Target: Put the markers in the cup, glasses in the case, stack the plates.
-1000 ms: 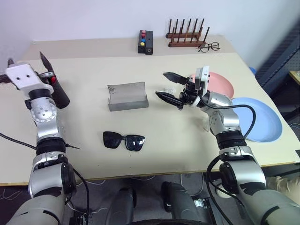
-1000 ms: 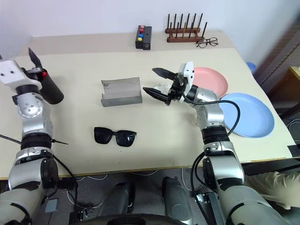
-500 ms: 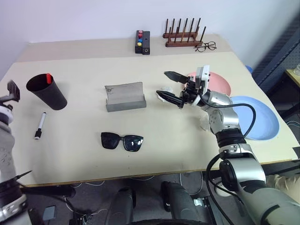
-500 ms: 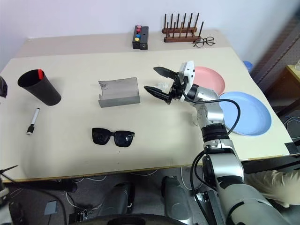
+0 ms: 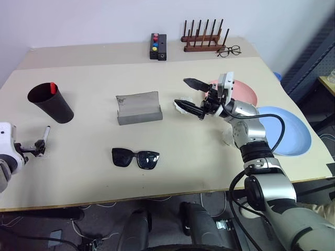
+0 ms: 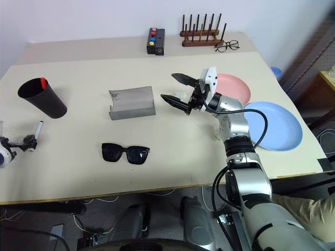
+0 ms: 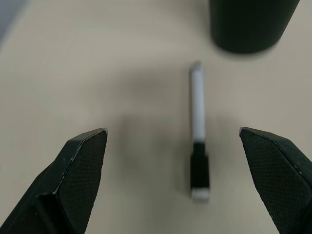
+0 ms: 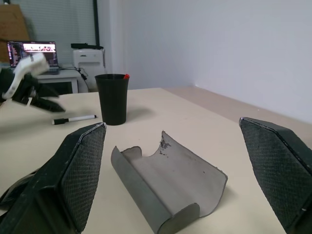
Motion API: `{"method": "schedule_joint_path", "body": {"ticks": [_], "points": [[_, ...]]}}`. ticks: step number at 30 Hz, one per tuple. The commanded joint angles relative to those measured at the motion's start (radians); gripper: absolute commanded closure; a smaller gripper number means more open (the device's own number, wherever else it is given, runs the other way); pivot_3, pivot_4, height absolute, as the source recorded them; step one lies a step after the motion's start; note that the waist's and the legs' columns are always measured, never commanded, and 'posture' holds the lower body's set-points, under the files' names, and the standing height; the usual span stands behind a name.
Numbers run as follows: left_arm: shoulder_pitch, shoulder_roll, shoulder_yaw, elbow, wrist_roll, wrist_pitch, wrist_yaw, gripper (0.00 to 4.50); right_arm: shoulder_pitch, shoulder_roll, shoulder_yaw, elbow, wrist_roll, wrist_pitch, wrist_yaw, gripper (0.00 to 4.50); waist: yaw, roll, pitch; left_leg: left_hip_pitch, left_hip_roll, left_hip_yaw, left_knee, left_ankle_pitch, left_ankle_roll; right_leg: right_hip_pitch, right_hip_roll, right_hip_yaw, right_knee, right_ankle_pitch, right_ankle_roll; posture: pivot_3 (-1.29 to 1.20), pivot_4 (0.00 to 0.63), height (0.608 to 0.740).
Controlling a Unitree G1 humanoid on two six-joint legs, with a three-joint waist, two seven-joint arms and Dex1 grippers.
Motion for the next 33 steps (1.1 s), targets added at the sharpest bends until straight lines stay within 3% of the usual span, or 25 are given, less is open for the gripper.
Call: {"method": "schedule_joint_path", "body": {"ticks": [1,13,21,28,33], "points": [[-0.086,0.025,-0.032,0.053,0.046,-0.026,-0.020,0.07,0.004,-0.011,-0.019,-0.054,0.008,-0.010,-0.010,0.00,0.001,0.000,0.000,0.000,0.000,0.000,0.000,0.000,0.000,0.000,0.000,0.000,0.000,0.000,0.000,0.00,0.150,0.740],[-0.305,-0.003,-0.141,0.247,0.116,0.041,-0.037,0.07,0.028,-0.030,-0.019,-0.092,0.011,0.004,-0.022,0.00,-0.007,0.000,0.000,0.001,0.000,0.000,-0.002,0.000,0.000,-0.001,0.000,0.000,0.001,0.004,0.001,0.00,0.150,0.740],[-0.339,0.005,-0.137,0.340,0.144,0.070,-0.016,0.07,0.043,-0.043,-0.015,-0.114,0.013,0.026,-0.015,0.00,-0.004,0.000,0.000,0.001,0.000,0.000,-0.002,0.000,0.000,-0.001,0.000,0.000,0.001,0.004,0.002,0.00,0.150,0.740],[-0.339,-0.022,-0.147,0.318,0.153,0.094,-0.008,0.07,0.139,-0.120,0.076,-0.187,-0.018,0.069,0.142,0.00,-0.003,0.000,0.000,0.001,0.000,0.000,-0.002,0.000,0.000,-0.001,0.000,0.000,0.001,0.004,0.002,0.00,0.150,0.740],[-0.323,-0.026,-0.148,0.301,0.157,0.107,-0.019,0.07,0.148,-0.148,0.087,-0.205,-0.019,0.082,0.175,0.00,-0.004,0.000,0.000,0.002,0.000,0.001,-0.002,0.000,0.000,-0.001,0.000,0.000,0.002,0.003,0.004,0.00,0.150,0.740]]}}
